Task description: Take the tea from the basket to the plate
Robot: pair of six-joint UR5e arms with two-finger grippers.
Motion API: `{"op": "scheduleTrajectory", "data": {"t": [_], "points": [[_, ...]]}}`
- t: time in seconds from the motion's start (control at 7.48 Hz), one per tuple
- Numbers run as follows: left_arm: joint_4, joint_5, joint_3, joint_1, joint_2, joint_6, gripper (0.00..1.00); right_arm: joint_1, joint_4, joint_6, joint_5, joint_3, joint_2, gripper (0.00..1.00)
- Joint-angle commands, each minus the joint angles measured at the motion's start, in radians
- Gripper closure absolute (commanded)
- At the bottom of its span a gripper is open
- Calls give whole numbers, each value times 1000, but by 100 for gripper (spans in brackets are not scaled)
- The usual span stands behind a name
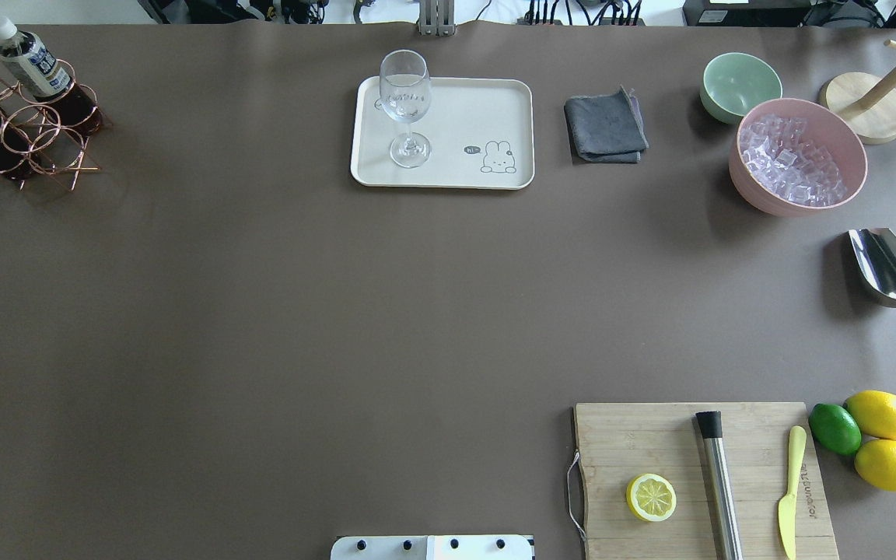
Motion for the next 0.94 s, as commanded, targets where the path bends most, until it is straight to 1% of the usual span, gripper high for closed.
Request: {"op": "scheduleTrajectory", "data": {"t": [0.0, 0.13, 0.27, 0.4, 0.53, 0.67, 0.8], "points": [[209, -2, -32, -74, -74, -303, 1, -105, 188, 3, 112, -23, 13, 0], [259, -3, -20, -130, -108, -440, 1, -151, 226, 24, 112, -34, 56, 0], [266, -14, -20, -155, -119, -596, 1, -202, 228, 44, 109, -36, 117, 0], [270, -14, -6, -155, -160, -685, 1, -253, 228, 65, 106, -45, 181, 0], [282, -19, 88, -160, -272, -871, 2, -309, 228, 66, 106, -52, 234, 1], [275, -19, 243, -161, -400, -968, 2, -355, 229, 64, 106, -48, 259, 1], [278, -19, 309, -161, -464, -980, 2, -377, 229, 66, 106, -40, 292, 1]]}}
